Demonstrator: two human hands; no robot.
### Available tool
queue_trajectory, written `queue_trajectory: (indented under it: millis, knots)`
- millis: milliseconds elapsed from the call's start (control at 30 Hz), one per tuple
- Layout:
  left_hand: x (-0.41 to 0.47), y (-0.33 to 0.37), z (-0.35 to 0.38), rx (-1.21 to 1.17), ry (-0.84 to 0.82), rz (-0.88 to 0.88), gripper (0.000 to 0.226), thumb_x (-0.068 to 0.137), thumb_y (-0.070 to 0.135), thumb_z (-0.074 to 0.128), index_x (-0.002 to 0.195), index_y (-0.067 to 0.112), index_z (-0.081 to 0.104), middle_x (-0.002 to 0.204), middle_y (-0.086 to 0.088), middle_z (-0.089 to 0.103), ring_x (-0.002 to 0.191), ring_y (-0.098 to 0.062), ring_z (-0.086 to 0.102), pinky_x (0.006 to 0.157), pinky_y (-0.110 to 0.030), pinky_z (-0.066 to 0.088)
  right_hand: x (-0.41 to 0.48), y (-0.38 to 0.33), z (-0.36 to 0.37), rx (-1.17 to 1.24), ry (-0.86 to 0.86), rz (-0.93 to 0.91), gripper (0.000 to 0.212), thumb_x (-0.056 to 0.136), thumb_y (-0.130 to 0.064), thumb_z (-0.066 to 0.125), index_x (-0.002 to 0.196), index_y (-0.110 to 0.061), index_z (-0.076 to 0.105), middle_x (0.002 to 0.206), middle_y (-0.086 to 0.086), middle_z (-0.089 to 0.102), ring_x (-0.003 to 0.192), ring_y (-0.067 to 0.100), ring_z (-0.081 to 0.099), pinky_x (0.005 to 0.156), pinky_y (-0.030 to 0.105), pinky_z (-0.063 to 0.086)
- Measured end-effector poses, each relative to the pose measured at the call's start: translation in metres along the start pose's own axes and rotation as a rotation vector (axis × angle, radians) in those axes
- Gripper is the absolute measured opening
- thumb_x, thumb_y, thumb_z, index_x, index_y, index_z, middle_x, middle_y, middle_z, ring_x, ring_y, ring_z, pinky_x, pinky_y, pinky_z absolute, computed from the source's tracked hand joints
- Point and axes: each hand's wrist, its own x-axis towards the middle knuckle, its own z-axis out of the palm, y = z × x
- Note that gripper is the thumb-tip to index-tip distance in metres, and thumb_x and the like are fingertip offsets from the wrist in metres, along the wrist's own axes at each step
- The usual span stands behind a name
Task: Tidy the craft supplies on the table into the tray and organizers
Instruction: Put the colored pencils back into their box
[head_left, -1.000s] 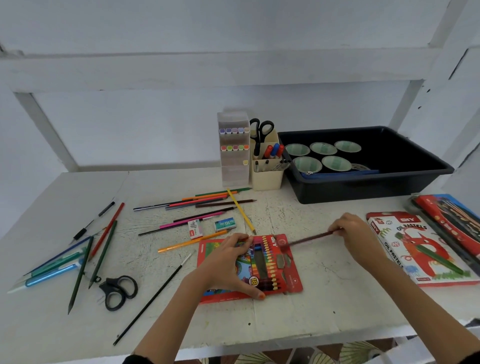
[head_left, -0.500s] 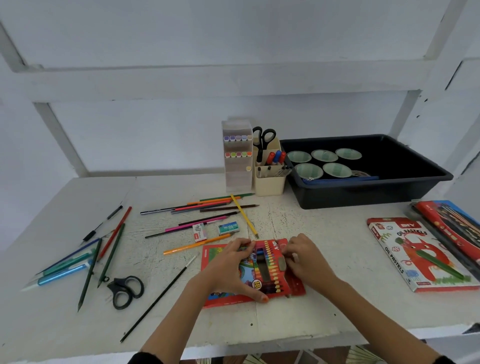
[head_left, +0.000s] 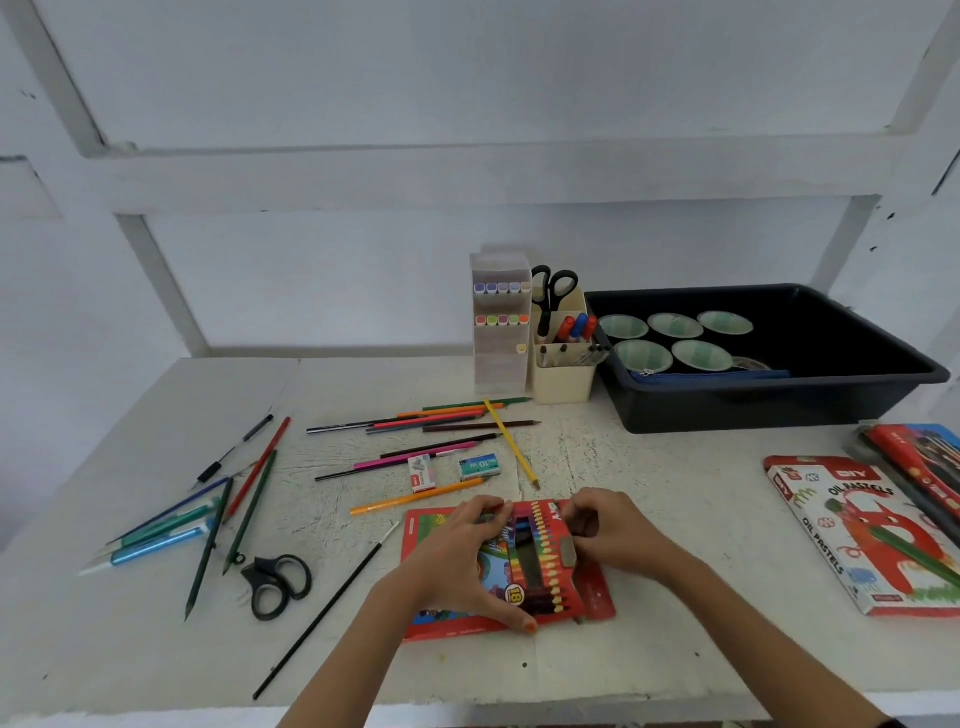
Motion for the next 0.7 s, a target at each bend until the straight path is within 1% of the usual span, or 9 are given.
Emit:
queue_trajectory:
  millis: [33, 67, 133, 200, 333, 467, 567, 633, 700]
  knots:
    - [-0.001, -0.002, -0.001, -0.005, 0.003, 0.003, 0.123, 0.053, 0.078, 0.068, 0.150, 0.030, 0.010, 0.149, 0.020, 0.005, 0.139, -0.008, 0.011, 0.116, -0.033, 0.023, 0.003, -0.002, -0.009, -0.002, -0.034, 0.002, 0.015, 0.081, -0.009, 0.069, 0.075, -0.022, 0.062, 0.087, -0.006, 0.061, 0.084, 0.009, 0.058, 0.066, 0.016, 0.049]
    - [-0.003, -0.005, -0.003, -0.011, 0.008, 0.004, 0.124, 0.052, 0.078, 0.068, 0.150, 0.029, 0.011, 0.149, 0.020, 0.005, 0.139, -0.007, 0.011, 0.116, -0.033, 0.023, 0.008, -0.005, -0.015, -0.006, -0.002, 0.003, 0.016, 0.082, -0.007, 0.067, 0.076, -0.021, 0.064, 0.087, -0.006, 0.061, 0.082, 0.008, 0.058, 0.064, 0.014, 0.047]
    - [-0.006, -0.010, -0.005, -0.017, 0.018, 0.006, 0.124, 0.051, 0.078, 0.069, 0.150, 0.028, 0.013, 0.149, 0.020, 0.006, 0.138, -0.006, 0.012, 0.116, -0.031, 0.023, 0.022, -0.010, -0.019, 0.005, 0.177, 0.009, 0.017, 0.083, -0.003, 0.063, 0.079, -0.019, 0.068, 0.087, -0.002, 0.062, 0.078, 0.007, 0.056, 0.062, 0.012, 0.044]
    - [-0.006, -0.013, -0.006, -0.013, 0.030, 0.014, 0.126, 0.050, 0.079, 0.068, 0.150, 0.027, 0.013, 0.149, 0.020, 0.008, 0.138, -0.006, 0.012, 0.116, -0.031, 0.023, 0.038, -0.016, -0.015, 0.057, 0.275, 0.041, 0.013, 0.085, -0.004, 0.061, 0.089, -0.011, 0.071, 0.089, 0.002, 0.066, 0.075, 0.005, 0.057, 0.061, 0.009, 0.043]
    - [-0.006, -0.015, -0.005, -0.009, 0.045, 0.023, 0.127, 0.048, 0.081, 0.067, 0.150, 0.027, 0.014, 0.147, 0.022, 0.008, 0.138, -0.005, 0.012, 0.116, -0.032, 0.024, 0.066, -0.024, 0.003, 0.052, 0.292, 0.069, 0.013, 0.086, -0.011, 0.064, 0.093, -0.003, 0.072, 0.091, 0.009, 0.070, 0.072, 0.007, 0.056, 0.060, 0.006, 0.038]
    - [-0.006, -0.015, -0.003, -0.012, 0.053, 0.027, 0.125, 0.051, 0.078, 0.069, 0.150, 0.028, 0.012, 0.148, 0.021, 0.007, 0.138, -0.005, 0.011, 0.117, -0.030, 0.022, 0.079, -0.029, 0.019, 0.031, 0.277, 0.103, 0.021, 0.083, -0.019, 0.070, 0.097, -0.003, 0.070, 0.089, 0.011, 0.070, 0.073, 0.010, 0.057, 0.069, 0.019, 0.044]
    - [-0.005, -0.017, -0.002, -0.007, 0.054, 0.030, 0.126, 0.051, 0.078, 0.069, 0.150, 0.029, 0.010, 0.148, 0.021, 0.007, 0.138, -0.005, 0.011, 0.117, -0.031, 0.021, 0.081, -0.025, 0.022, 0.026, 0.315, 0.122, 0.018, 0.082, -0.012, 0.069, 0.097, -0.003, 0.071, 0.089, 0.011, 0.070, 0.073, 0.010, 0.058, 0.071, 0.021, 0.049]
    - [-0.005, -0.018, -0.002, -0.007, 0.057, 0.028, 0.126, 0.050, 0.079, 0.069, 0.150, 0.029, 0.010, 0.149, 0.021, 0.006, 0.138, -0.005, 0.010, 0.117, -0.031, 0.020, 0.079, -0.020, 0.020, 0.026, 0.326, 0.134, 0.015, 0.081, -0.008, 0.068, 0.095, -0.003, 0.072, 0.084, 0.007, 0.069, 0.069, 0.007, 0.057, 0.065, 0.016, 0.047]
    - [-0.006, -0.018, -0.002, -0.009, 0.057, 0.030, 0.126, 0.051, 0.078, 0.069, 0.150, 0.029, 0.010, 0.148, 0.022, 0.005, 0.139, -0.004, 0.009, 0.117, -0.031, 0.019, 0.074, -0.012, 0.013, 0.020, 0.330, 0.137, 0.014, 0.081, -0.008, 0.067, 0.094, -0.006, 0.072, 0.079, -0.001, 0.064, 0.067, 0.003, 0.054, 0.059, 0.010, 0.041]
